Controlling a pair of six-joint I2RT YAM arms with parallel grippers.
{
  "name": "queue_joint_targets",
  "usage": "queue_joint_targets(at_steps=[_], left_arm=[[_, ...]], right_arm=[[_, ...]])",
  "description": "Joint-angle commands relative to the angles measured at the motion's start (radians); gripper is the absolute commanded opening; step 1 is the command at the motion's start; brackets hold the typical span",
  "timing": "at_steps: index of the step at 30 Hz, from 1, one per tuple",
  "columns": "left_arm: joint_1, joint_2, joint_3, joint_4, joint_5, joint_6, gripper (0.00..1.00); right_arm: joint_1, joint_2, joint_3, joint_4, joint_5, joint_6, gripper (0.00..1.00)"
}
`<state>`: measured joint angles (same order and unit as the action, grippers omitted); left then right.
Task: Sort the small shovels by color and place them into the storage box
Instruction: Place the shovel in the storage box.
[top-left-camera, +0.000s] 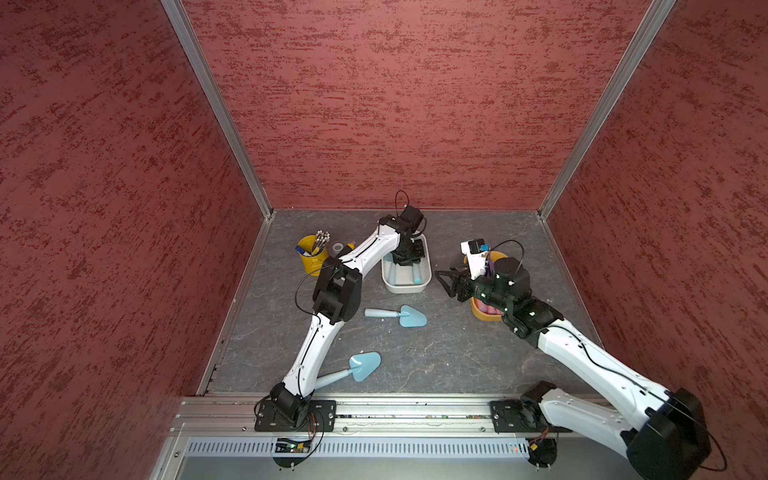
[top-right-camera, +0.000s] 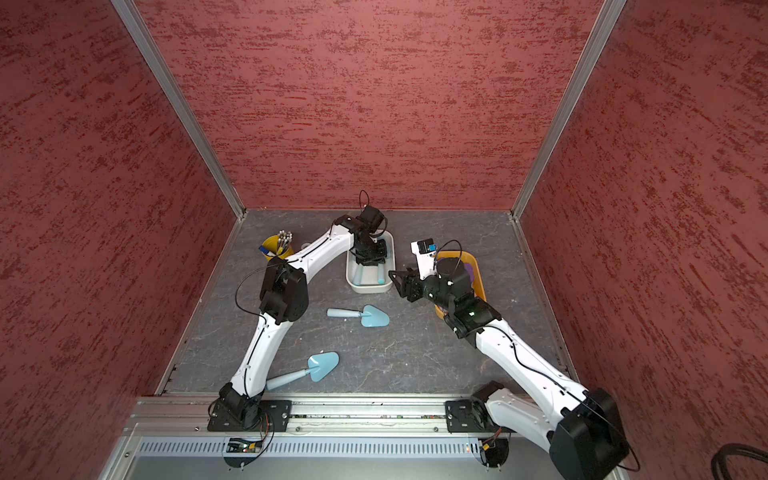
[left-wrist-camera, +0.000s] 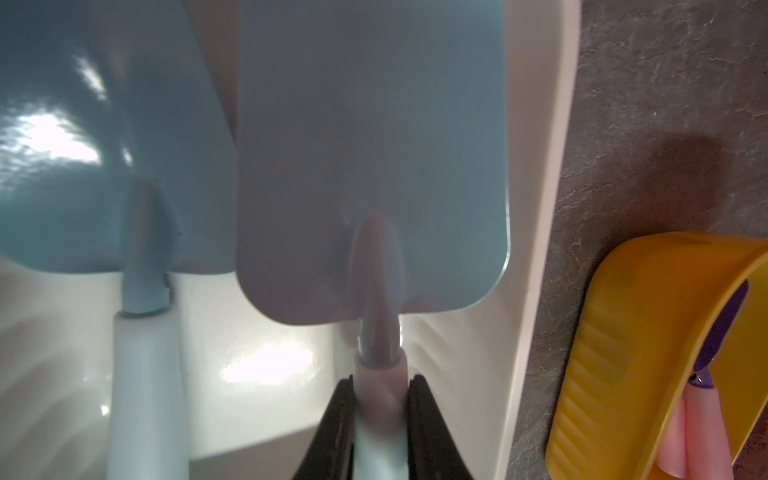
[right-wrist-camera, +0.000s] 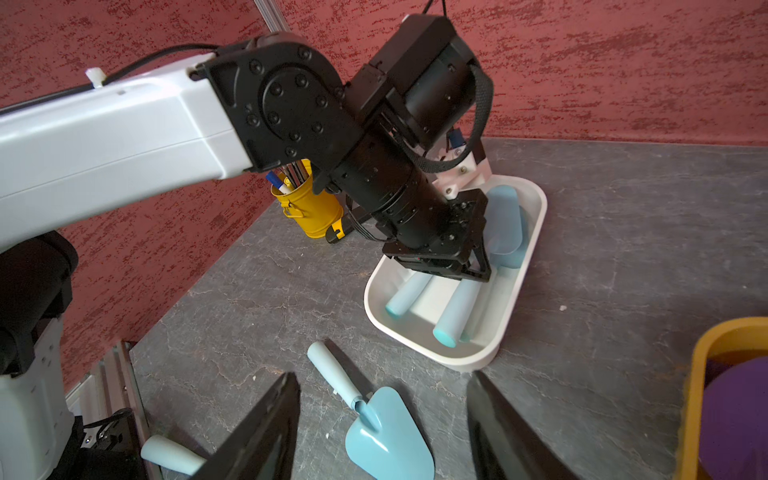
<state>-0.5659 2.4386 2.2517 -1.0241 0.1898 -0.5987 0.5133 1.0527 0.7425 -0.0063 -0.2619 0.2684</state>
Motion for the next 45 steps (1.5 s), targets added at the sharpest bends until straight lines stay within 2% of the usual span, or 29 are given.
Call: queue_joint_targets(at_steps=[1, 19, 30, 38, 45], left_arm=[[0.004, 0.013, 0.035, 0.037, 0.004, -0.019, 0.03], [0.004, 0.051, 0.039, 0.09, 0.001, -0.027, 0.09], [0.004, 0.062, 0.039, 0.097, 0.01, -0.028, 0.16], [0.004, 0.062, 0.039, 0.108, 0.031, -0.031, 0.29], [0.003, 0.05, 0.039, 0.105, 0.035, -0.026, 0.34]], right_arm=[[-0.005, -0.014, -0.007, -0.008, 0.018, -0.014, 0.65], [-0.004, -0.014, -0.012, -0.015, 0.016, -0.021, 0.65], [-0.005, -0.009, -0.01, -0.015, 0.013, -0.024, 0.65], [-0.005, -0.009, -0.009, -0.017, 0.012, -0.026, 0.65], [-0.005, -0.007, -0.008, -0.015, 0.009, -0.026, 0.65]])
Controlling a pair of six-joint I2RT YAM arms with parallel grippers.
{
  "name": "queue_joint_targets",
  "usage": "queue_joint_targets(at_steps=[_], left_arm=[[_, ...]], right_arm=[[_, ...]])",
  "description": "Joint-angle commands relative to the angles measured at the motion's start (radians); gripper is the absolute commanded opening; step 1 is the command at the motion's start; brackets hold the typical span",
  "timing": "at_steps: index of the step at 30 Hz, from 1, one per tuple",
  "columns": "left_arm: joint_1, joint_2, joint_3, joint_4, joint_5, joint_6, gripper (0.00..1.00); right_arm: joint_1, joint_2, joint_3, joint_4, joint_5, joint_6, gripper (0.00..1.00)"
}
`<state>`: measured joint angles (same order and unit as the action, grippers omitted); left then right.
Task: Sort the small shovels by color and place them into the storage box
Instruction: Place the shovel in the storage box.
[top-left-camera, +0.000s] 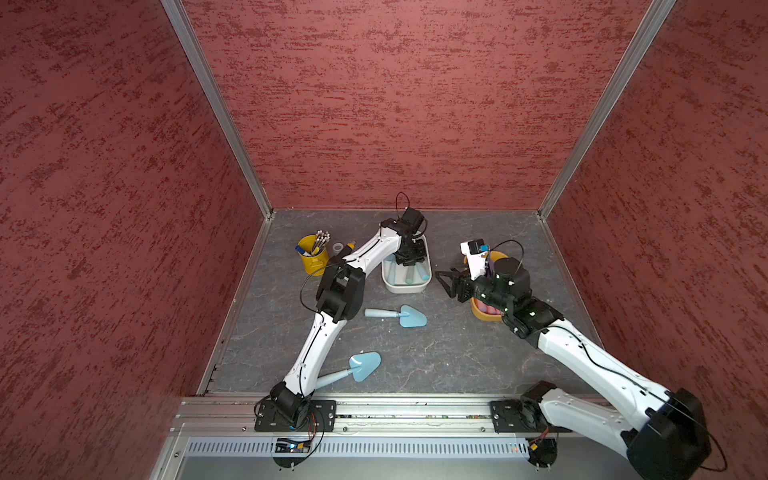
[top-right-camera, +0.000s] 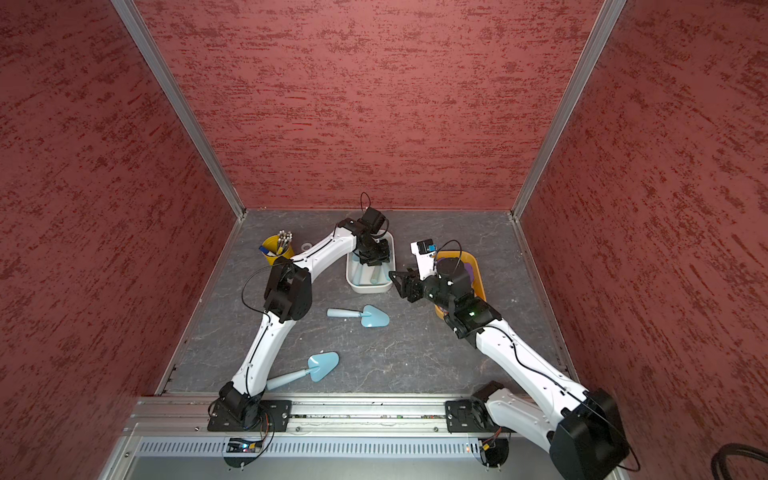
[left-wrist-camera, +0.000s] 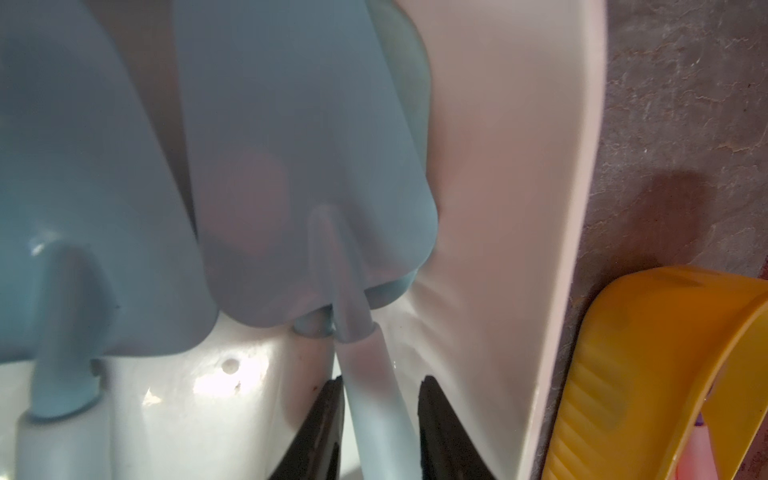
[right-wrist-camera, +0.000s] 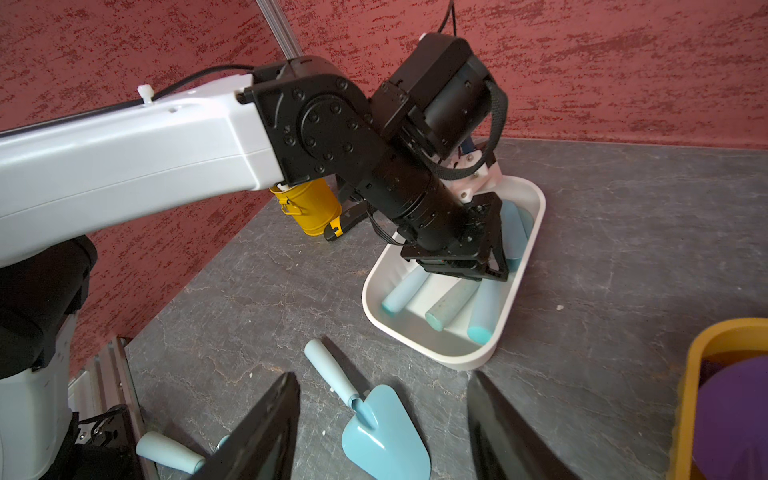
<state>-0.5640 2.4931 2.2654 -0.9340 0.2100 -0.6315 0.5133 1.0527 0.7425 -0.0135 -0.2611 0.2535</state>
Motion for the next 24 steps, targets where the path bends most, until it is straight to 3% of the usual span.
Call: queue_joint_targets(at_steps=[1, 8, 24], left_arm=[[0.002, -0.007, 0.025, 0.014, 0.012, 0.01, 0.35], [0.009, -0.065, -0.02, 0.007, -0.004, 0.036, 0.52], [0.02, -0.116, -0.129, 0.052, -0.025, 0.055, 0.69]], right_arm=[[-0.004, -0.005, -0.007, -0.008, 0.008, -0.011, 0.65], [-0.004, 0.002, -0.005, -0.001, 0.001, -0.013, 0.65], [-0.004, 0.013, -0.005, 0.012, -0.013, -0.01, 0.65]])
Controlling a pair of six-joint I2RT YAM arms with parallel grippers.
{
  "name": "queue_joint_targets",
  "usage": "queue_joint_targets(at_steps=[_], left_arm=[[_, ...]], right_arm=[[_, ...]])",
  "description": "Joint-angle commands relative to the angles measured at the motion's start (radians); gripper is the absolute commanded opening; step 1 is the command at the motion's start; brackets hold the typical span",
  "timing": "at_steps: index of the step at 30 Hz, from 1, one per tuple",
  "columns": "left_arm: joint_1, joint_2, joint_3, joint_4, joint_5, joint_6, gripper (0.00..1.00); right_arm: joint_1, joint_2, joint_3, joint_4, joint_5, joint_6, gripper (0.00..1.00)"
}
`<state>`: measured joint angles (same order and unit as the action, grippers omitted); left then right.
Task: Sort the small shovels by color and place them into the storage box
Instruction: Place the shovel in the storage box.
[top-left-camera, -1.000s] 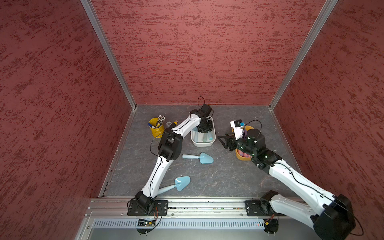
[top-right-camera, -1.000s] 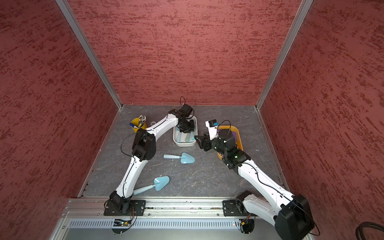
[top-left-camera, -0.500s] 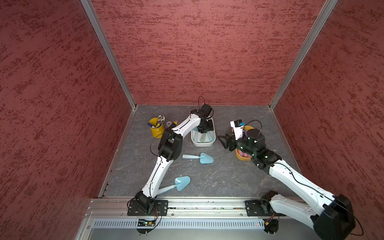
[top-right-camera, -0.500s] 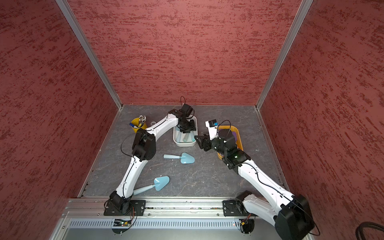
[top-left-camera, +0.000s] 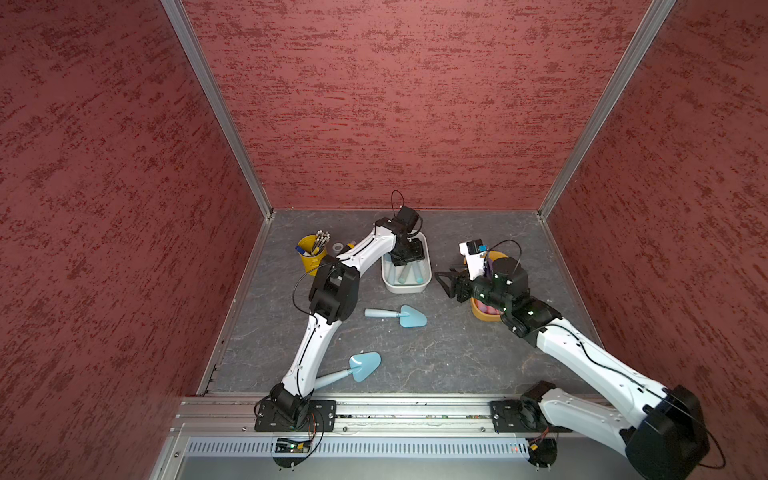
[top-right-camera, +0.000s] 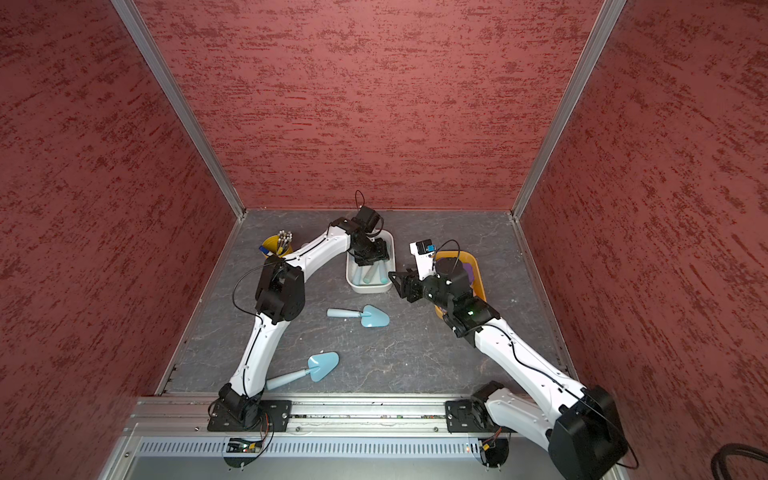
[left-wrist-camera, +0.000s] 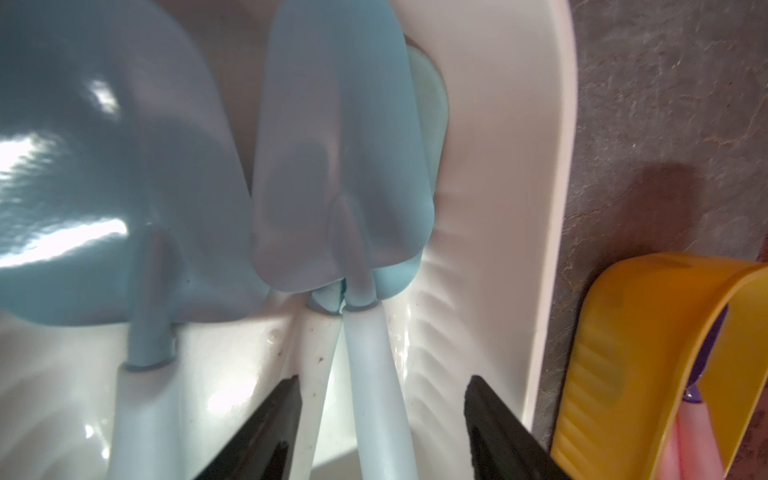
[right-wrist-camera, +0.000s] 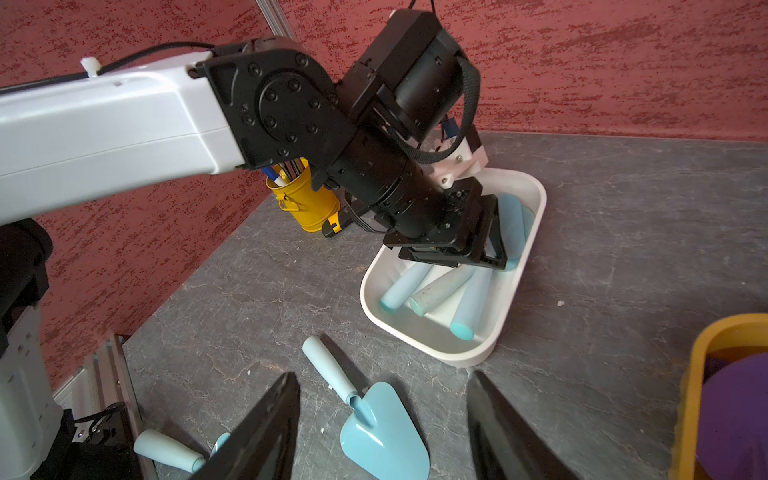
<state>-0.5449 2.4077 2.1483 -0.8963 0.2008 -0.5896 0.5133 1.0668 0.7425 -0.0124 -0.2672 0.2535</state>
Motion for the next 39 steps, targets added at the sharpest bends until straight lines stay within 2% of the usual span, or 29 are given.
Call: queue_joint_targets(at_steps=[1, 6, 19, 29, 39], left_arm=[[0.002, -0.027, -0.015, 0.013, -0.016, 0.011, 0.71], [0.002, -0.018, -0.027, 0.014, 0.002, -0.001, 0.74], [-0.004, -0.014, -0.056, 0.088, 0.163, -0.076, 0.74], [-0.004, -0.046, -0.056, 0.057, 0.1, -0.021, 0.77], [-0.003, -0.244, -0.144, 0.036, 0.03, 0.13, 0.84]], right_arm=[[-0.004, -0.002, -0.006, 0.011, -0.007, -0.01, 0.65], [-0.004, -0.01, -0.011, 0.009, -0.006, -0.008, 0.65], [-0.004, -0.018, -0.017, 0.005, -0.002, -0.008, 0.65], [-0.004, 0.003, 0.005, -0.023, -0.01, -0.023, 0.66], [-0.004, 0.069, 0.103, -0.125, -0.003, -0.034, 0.65]])
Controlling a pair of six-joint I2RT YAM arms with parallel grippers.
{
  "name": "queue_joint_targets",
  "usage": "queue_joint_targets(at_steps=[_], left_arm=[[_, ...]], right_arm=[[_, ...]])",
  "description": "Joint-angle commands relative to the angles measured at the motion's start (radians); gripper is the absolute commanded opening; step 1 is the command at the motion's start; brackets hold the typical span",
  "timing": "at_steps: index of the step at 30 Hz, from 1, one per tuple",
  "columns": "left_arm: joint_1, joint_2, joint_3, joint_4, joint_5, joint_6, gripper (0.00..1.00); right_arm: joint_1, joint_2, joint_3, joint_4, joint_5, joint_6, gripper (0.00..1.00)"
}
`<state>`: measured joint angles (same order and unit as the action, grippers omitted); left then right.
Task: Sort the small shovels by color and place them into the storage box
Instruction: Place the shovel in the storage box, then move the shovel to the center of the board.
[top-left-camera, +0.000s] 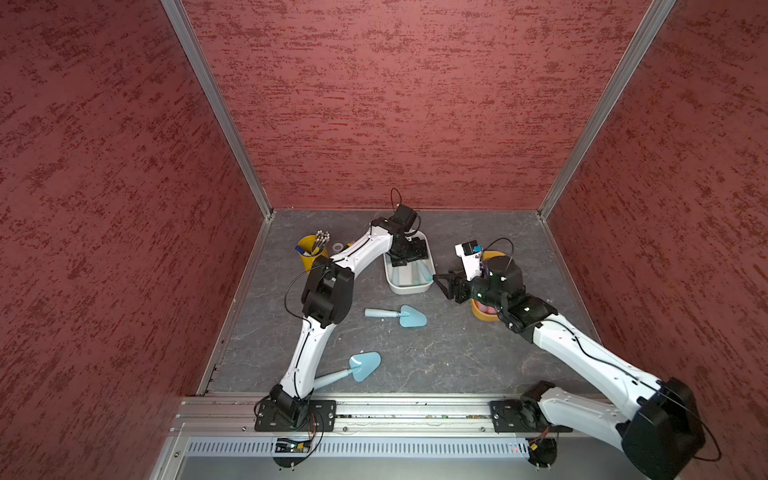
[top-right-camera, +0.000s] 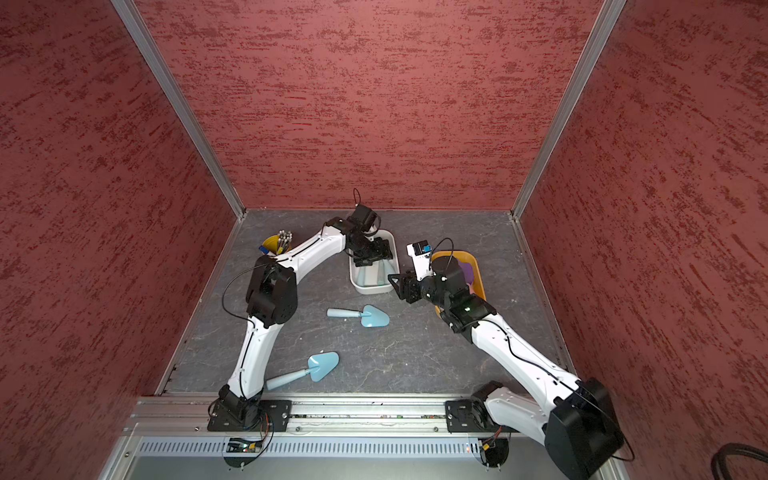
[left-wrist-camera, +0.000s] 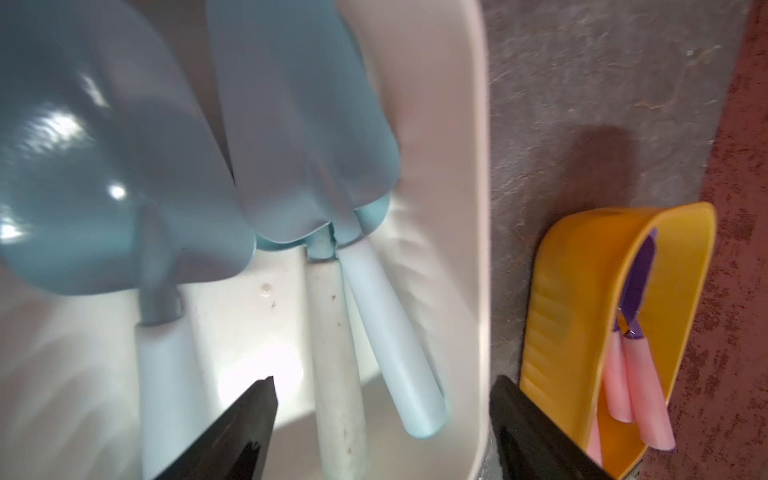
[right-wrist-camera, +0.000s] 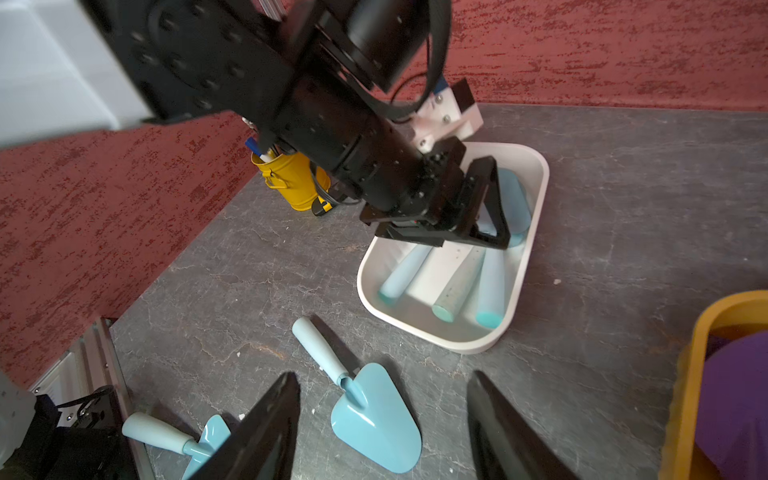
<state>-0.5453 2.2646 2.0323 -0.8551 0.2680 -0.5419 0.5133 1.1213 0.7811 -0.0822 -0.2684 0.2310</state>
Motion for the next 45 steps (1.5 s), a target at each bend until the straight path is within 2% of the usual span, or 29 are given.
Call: queue_joint_targets(at_steps=[1, 5, 10, 17, 21, 25, 29, 31, 34, 40, 45], left_arm=[[-0.002, -0.127, -0.048, -0.004, -0.045, 0.106, 0.84], [0.011, -0.273, -0.198, 0.015, -0.057, 0.206, 0.85], [0.068, -0.509, -0.5, 0.113, -0.001, 0.295, 0.87], [0.254, -0.693, -0.762, 0.133, 0.158, 0.416, 0.87], [0.348, -0.759, -0.851, 0.118, 0.21, 0.494, 0.88], [0.425, -0.815, -0.923, 0.099, 0.206, 0.577, 0.88], [0.523, -0.863, -0.984, 0.124, 0.187, 0.55, 0.89], [0.567, -0.884, -1.013, 0.147, 0.217, 0.525, 0.88], [0.628, -0.932, -1.06, 0.188, 0.261, 0.5, 0.89], [0.727, -1.015, -1.119, 0.23, 0.255, 0.496, 0.94], [0.823, -1.038, -1.133, 0.248, 0.257, 0.481, 0.95]], right_arm=[[-0.004, 0.025, 0.08, -0.079, 0.003, -0.009, 0.64], [-0.002, 0.076, 0.164, -0.194, 0.033, 0.018, 0.6], [0.026, 0.133, 0.26, -0.335, 0.076, 0.086, 0.57], [0.145, 0.228, 0.347, -0.423, 0.086, 0.122, 0.57], [0.236, 0.308, 0.405, -0.459, 0.09, 0.144, 0.57], [0.32, 0.404, 0.442, -0.447, 0.094, 0.316, 0.55], [0.409, 0.492, 0.483, -0.44, 0.155, 0.48, 0.54], [0.437, 0.538, 0.517, -0.461, 0.185, 0.509, 0.54], [0.473, 0.613, 0.594, -0.497, 0.191, 0.479, 0.54], [0.548, 0.751, 0.735, -0.534, 0.068, 0.308, 0.52], [0.629, 0.838, 0.797, -0.513, -0.016, 0.091, 0.52]])
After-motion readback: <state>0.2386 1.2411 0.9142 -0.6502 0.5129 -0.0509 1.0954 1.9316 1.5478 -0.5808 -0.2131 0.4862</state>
